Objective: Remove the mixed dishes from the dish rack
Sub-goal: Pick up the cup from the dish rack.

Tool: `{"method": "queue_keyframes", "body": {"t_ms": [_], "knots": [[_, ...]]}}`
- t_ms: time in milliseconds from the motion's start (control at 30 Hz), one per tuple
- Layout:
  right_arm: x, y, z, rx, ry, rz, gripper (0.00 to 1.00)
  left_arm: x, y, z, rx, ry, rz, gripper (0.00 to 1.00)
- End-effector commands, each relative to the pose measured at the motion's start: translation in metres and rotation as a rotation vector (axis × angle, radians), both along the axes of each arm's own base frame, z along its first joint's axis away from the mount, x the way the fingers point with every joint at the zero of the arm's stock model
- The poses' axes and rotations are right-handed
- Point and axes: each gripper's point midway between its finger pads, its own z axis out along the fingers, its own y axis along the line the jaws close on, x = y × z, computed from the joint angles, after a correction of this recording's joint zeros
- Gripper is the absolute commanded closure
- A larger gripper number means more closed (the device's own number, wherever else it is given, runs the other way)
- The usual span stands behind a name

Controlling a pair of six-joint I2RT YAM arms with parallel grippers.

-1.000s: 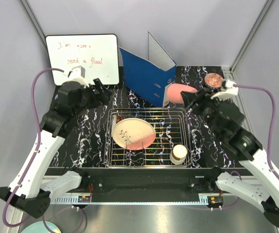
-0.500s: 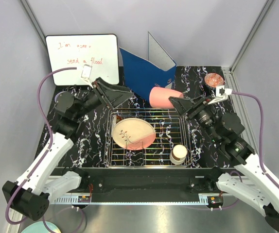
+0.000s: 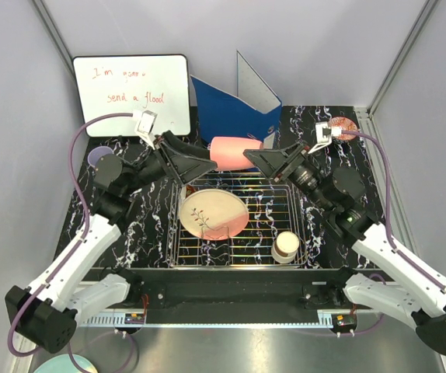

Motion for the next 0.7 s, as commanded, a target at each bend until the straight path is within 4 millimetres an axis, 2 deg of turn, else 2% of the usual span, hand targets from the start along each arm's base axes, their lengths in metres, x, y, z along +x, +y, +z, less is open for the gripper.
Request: {"method": "queue_keyframes", "body": {"t_ms": [0,67,167,200,300,333,400,433,500,533,567,600,633,667], "knots": [[-0.009,0.008,0.039,0.081,-0.088,0.078,1.00,-0.017,-0.002,0.014,-0.029,-0.081,-0.051,0.01],[-0.006,0.020,0.030,0.065,-0.068,0.117,1.00,-0.019,-0.005,0.015,-0.033,-0.088,-0.065,0.02],[-0.001,0.029,0.019,0.071,-0.040,0.147,1.00,-0.023,-0.012,0.012,-0.025,-0.086,-0.101,0.10],[0.000,0.031,0.016,0.072,-0.035,0.155,1.00,-0.024,-0.014,0.011,-0.021,-0.085,-0.113,0.23],[0.001,0.033,0.010,0.060,-0.030,0.157,1.00,-0.025,-0.016,0.008,-0.018,-0.088,-0.122,0.47],[0.002,0.031,0.012,0.063,-0.032,0.147,1.00,-0.024,-0.017,0.006,-0.011,-0.082,-0.124,0.64],[0.001,0.029,0.011,0.054,-0.036,0.137,1.00,-0.023,-0.017,0.006,-0.004,-0.085,-0.112,0.83],[0.001,0.027,0.012,0.053,-0.039,0.128,1.00,-0.022,-0.017,0.003,0.010,-0.070,-0.107,1.00],[0.001,0.024,0.011,0.036,-0.038,0.109,0.98,-0.018,-0.014,0.006,0.018,-0.086,-0.067,1.00],[0.003,0.022,0.010,0.028,-0.037,0.093,0.85,-0.015,-0.014,0.001,0.040,-0.059,-0.049,1.00],[0.002,0.020,0.013,0.023,-0.041,0.083,0.64,-0.013,-0.011,0.006,0.059,-0.097,-0.016,1.00],[0.003,0.016,0.009,-0.009,-0.039,0.063,0.17,-0.006,-0.008,0.009,0.073,-0.096,0.038,1.00],[0.007,0.013,0.008,-0.024,-0.031,0.031,0.01,0.002,-0.007,-0.008,0.141,-0.023,0.069,1.00],[0.008,0.009,0.011,-0.039,-0.038,0.005,0.00,0.006,-0.002,0.006,0.169,-0.081,0.119,1.00]]}}
